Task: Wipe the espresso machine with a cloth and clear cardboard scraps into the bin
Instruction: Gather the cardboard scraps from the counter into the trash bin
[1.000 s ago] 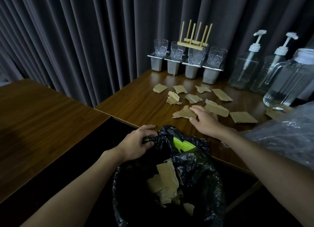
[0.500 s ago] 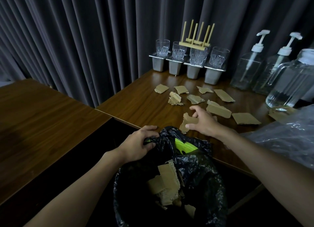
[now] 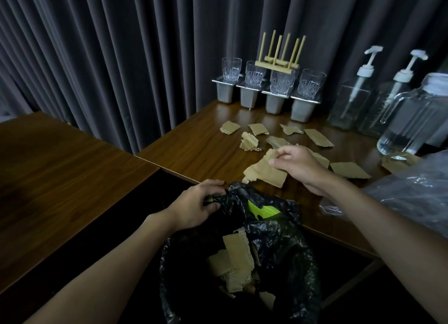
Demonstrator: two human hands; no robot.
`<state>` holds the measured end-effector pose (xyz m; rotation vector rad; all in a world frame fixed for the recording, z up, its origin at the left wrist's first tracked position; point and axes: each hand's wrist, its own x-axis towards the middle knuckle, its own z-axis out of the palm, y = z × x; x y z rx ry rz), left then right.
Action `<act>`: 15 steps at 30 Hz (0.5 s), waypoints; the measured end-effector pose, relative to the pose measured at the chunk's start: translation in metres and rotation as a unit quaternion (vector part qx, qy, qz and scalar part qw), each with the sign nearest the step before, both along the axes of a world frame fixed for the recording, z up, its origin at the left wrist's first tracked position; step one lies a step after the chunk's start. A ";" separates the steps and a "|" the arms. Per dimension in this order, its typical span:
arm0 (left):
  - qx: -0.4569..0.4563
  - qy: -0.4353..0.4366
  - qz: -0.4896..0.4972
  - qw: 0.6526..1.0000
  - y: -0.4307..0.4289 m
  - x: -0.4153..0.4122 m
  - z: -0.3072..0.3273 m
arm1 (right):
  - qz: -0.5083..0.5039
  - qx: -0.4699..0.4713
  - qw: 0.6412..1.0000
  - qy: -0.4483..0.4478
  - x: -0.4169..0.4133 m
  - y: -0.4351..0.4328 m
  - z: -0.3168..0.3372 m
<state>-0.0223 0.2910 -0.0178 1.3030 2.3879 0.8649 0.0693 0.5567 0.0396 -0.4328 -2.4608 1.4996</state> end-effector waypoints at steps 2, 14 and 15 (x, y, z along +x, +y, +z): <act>-0.005 -0.002 -0.010 1.000 -0.003 -0.008 0.004 | 0.051 -0.019 0.998 -0.016 0.005 -0.011 0.008; -0.008 0.000 0.007 1.000 -0.017 -0.028 -0.002 | 0.208 0.012 0.976 -0.068 -0.001 -0.050 0.010; -0.005 -0.003 0.007 1.000 -0.017 -0.027 -0.002 | 0.170 0.034 0.984 -0.046 -0.008 -0.046 0.006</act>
